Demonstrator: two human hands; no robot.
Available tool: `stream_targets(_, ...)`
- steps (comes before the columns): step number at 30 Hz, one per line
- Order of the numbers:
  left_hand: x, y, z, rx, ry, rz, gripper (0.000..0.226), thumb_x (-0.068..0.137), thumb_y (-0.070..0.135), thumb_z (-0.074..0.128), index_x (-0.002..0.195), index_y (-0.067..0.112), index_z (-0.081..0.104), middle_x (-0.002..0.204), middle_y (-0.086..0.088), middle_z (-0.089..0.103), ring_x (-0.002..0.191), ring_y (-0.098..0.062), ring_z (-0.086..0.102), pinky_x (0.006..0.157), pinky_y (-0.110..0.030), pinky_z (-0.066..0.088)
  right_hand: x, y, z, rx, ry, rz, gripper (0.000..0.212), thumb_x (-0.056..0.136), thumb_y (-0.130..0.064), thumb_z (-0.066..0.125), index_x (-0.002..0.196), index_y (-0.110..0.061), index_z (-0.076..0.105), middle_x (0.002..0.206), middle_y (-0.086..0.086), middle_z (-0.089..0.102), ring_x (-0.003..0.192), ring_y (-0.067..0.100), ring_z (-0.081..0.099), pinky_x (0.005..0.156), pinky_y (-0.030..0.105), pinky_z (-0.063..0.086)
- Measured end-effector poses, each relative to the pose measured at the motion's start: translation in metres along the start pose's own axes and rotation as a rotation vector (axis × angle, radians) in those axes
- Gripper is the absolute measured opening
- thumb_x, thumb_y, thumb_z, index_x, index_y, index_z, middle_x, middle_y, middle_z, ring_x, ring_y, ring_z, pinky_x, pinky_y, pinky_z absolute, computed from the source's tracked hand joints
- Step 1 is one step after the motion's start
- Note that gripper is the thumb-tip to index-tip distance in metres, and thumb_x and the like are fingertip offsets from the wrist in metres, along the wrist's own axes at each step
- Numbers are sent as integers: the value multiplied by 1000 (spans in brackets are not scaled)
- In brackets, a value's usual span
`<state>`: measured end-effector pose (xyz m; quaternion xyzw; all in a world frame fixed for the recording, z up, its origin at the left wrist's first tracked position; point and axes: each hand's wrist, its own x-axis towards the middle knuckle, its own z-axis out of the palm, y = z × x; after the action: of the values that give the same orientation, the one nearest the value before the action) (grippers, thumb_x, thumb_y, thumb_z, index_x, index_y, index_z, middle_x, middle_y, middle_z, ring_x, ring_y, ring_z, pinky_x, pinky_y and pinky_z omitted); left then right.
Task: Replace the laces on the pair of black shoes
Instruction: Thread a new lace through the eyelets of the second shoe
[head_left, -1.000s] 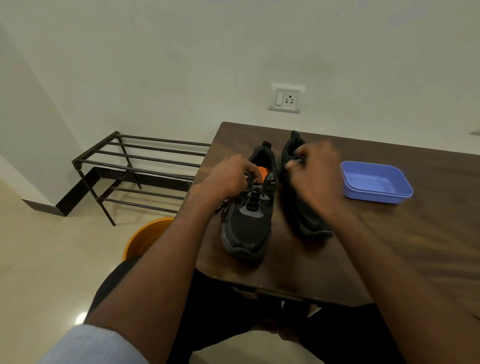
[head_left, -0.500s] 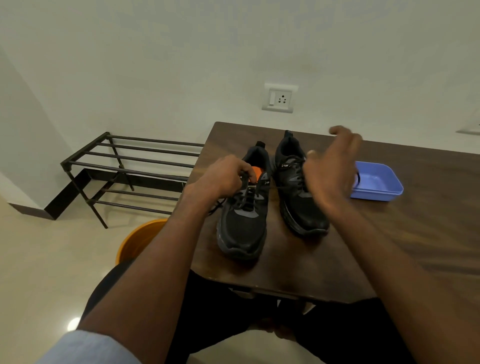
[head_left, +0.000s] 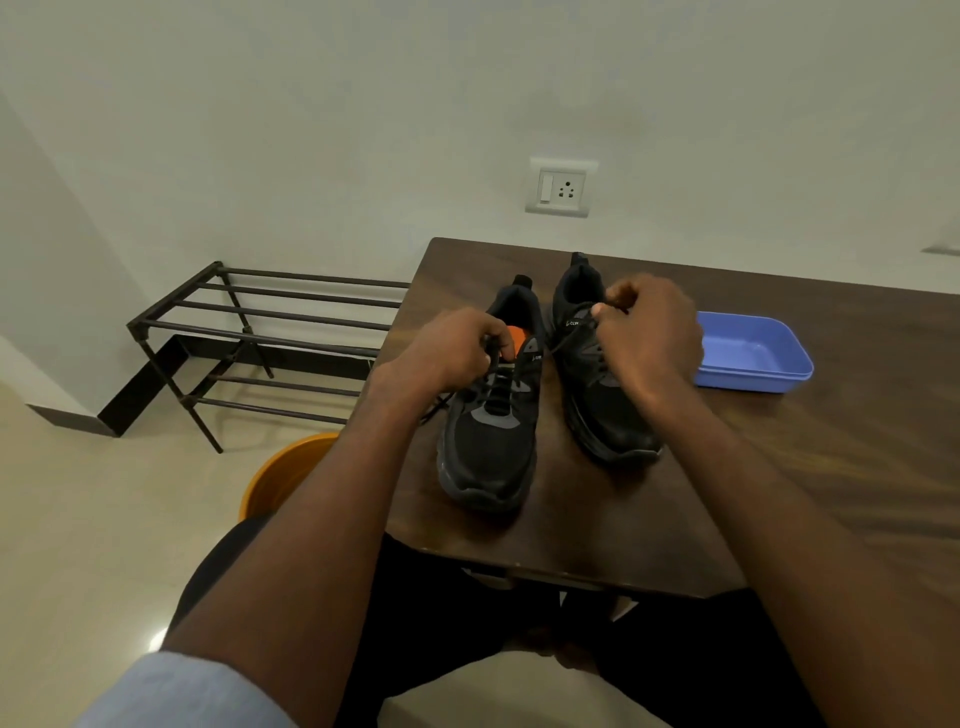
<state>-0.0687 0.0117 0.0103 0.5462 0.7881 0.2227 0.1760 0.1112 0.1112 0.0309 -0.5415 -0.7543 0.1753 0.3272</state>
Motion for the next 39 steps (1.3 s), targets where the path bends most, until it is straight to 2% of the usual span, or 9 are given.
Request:
stream_targets(3,0,1,2,5,-5,1,35,96,-1,61,108,28,75,106,6,60,95,-13,61,75,-24,47,-6,-1,9,-95,-173,-160,39,92,-36,74,128,-22,64,126,1,62,108,22,62,87,38,52)
stream_targets(8,-2,3,2,15,-6,17,35,96,0,63,108,31,72,102,7,58,89,-11,58,74,-24,47,-19,-4,29,-126,-519,-224,10,91,-35,77,88,-26,75,91,-6,72,86,12,67,82,41,59)
stream_targets(11,-3,3,-1,12,-12,23,35,96,-1,62,109,30,71,93,9,55,77,-6,53,71,-22,45,-16,0,29,-117,-486,-175,16,94,-30,74,80,-23,75,83,-5,73,79,12,67,79,41,59)
stream_targets(15,-4,4,-4,0,-36,22,37,95,-2,62,107,32,71,101,6,59,86,-10,59,75,-24,51,-11,1,28,-198,-446,-136,14,98,-28,66,88,-20,70,87,1,70,83,20,65,81,44,58)
stream_targets(27,-8,8,-7,-16,-54,32,37,96,-2,59,116,27,72,95,8,54,80,-8,55,81,-26,51,-10,1,26,-295,-436,-184,9,97,-26,66,89,-23,70,90,2,70,87,22,65,85,46,58)
stream_targets(30,-6,9,-5,-40,-7,36,28,99,7,61,118,24,71,94,10,56,78,-5,54,72,-19,44,-12,-3,17,-69,-629,-156,10,97,-23,69,89,-19,74,80,1,75,80,12,70,82,35,55)
stream_targets(33,-6,13,-9,-147,138,21,11,104,26,59,104,21,70,80,10,59,72,-6,56,65,-23,44,-16,-19,-1,387,-767,-54,9,98,-16,69,101,-13,76,84,4,79,60,1,64,58,18,45)
stream_targets(36,-13,22,-16,-568,121,-22,49,110,46,40,92,12,70,80,-6,71,76,-18,69,73,-35,55,-15,-30,-16,707,-794,-9,19,96,-17,71,113,-11,74,98,7,80,64,10,63,47,18,38)
stream_targets(39,-19,34,-16,-1033,-14,-137,75,104,67,22,113,11,70,86,-11,76,80,-23,73,75,-36,59,-13,-34,-26,1015,-797,60,26,97,-17,68,121,-8,70,110,7,78,66,12,65,46,18,42)
